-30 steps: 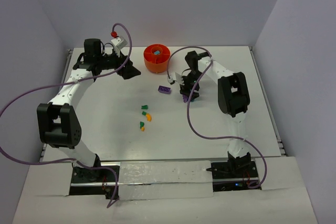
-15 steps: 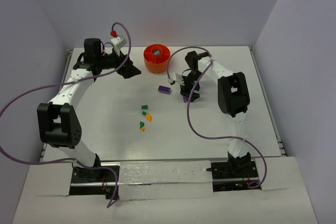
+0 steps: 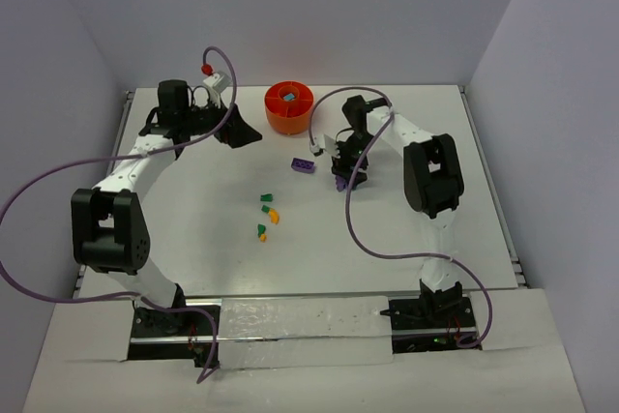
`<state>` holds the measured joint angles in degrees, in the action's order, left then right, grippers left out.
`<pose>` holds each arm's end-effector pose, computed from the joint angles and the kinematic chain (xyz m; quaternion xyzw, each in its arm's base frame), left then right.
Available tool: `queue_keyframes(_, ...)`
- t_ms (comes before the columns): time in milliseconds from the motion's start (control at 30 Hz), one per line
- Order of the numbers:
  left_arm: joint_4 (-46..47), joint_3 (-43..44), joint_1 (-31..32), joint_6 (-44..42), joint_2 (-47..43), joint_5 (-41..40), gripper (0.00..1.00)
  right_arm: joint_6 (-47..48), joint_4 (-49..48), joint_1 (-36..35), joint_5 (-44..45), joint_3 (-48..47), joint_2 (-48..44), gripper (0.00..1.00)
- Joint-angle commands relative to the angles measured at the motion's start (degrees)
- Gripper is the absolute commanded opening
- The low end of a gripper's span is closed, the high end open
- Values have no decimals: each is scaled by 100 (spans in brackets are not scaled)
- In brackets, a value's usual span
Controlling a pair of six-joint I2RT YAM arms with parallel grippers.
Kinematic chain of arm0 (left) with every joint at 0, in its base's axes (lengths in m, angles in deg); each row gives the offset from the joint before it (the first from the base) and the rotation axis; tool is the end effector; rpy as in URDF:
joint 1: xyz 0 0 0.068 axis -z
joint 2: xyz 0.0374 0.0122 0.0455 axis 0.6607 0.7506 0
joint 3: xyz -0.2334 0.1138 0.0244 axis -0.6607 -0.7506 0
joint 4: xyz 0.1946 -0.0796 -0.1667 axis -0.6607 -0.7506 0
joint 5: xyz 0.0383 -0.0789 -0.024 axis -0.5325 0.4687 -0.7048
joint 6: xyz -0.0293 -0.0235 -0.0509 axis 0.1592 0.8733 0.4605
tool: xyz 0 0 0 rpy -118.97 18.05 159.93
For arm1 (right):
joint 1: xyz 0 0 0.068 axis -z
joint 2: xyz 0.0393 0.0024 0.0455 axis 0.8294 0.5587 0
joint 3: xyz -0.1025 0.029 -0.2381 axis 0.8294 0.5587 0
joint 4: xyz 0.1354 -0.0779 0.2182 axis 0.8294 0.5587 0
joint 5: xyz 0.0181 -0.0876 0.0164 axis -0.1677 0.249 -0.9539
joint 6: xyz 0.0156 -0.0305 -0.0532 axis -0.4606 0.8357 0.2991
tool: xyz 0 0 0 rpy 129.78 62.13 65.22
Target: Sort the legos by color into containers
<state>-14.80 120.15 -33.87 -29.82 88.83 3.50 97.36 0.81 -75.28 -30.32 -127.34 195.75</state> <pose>0.3779 -0.0889 0.2757 0.2622 0.7586 -0.4215 0.4219 0.3935 0.1595 0.1528 -0.7114 0.6668 0.1829 0.1258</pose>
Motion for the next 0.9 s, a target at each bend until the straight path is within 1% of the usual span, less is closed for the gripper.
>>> queue_keyframes(0, 812, -525, 30, 1453, -447, -245, 84, -532, -263, -2, -668, 9, -836, 7)
queue_keyframes(33, 835, -632, 62, 1605, -519, -323, 80, -634, -358, -43, -751, 9, -978, 2)
queue_keyframes(67, 837, -695, 86, 1685, -562, -363, 79, -732, -417, -89, -795, 4, -1061, 0)
queue_keyframes(167, 623, -736, 306, 1782, -659, -573, 79, -1082, -602, -272, -870, 35, -1461, 0)
queue_keyframes(267, 249, -552, 520, 1936, -489, -574, 80, -1293, -834, -588, -755, 154, -1816, 0)
queue_keyframes(367, 14, -309, 646, 2161, -184, -313, 81, -1342, -901, -804, -660, 240, -2015, 0)
queue_keyframes(600, 157, 42, 966, 2556, 175, -73, 82, -1491, -1103, -1336, -448, 404, -2408, 0)
queue_keyframes(867, 12, 139, 1246, 2468, 395, 68, 80, -1588, -1217, -1584, -259, 448, -2578, 0)
